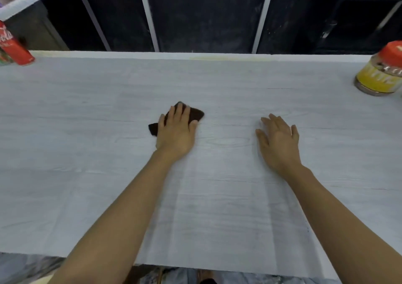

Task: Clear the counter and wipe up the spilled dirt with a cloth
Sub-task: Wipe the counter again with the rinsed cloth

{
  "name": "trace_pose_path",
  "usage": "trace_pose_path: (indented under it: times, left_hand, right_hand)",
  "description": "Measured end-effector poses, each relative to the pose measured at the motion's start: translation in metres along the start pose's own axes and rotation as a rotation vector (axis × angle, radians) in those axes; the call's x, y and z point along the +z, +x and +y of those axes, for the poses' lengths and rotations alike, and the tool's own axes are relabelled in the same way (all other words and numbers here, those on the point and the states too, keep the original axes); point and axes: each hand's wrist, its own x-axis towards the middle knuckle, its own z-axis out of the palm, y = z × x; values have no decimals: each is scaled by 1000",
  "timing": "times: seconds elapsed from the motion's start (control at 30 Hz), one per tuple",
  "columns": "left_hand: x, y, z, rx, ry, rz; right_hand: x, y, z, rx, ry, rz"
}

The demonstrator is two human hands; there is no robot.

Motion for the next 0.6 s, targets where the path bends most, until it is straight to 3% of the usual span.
trace_pose_path:
  times: [0.1,0.17,0.23,0.3,0.37,0.4,0.5,0.6]
  left_hand:
    - [12,-56,51,405,-17,-89]
    - [6,-73,37,553,-43,-125]
    - [0,-41,3,471,-18,-76]
    - [-5,18,-31,208,5,-8]
    - [-9,73,-37,10,22,1]
    - [-7,93,-25,-5,21,-1]
    - [10,106,41,152,-36,-60]
    - [24,44,88,396,-53,-91]
  right_hand:
    - [5,4,-1,33,-33,-30]
    - [10,2,-1,28,-77,-47]
    - [12,2,0,32,-94,-52]
    - [14,3,1,41,-101,-53]
    - [15,3,0,49,-98,-51]
    - [15,3,0,48,-89,-47]
    - [13,4,2,30,43,5]
    - [-3,1,3,156,480,116]
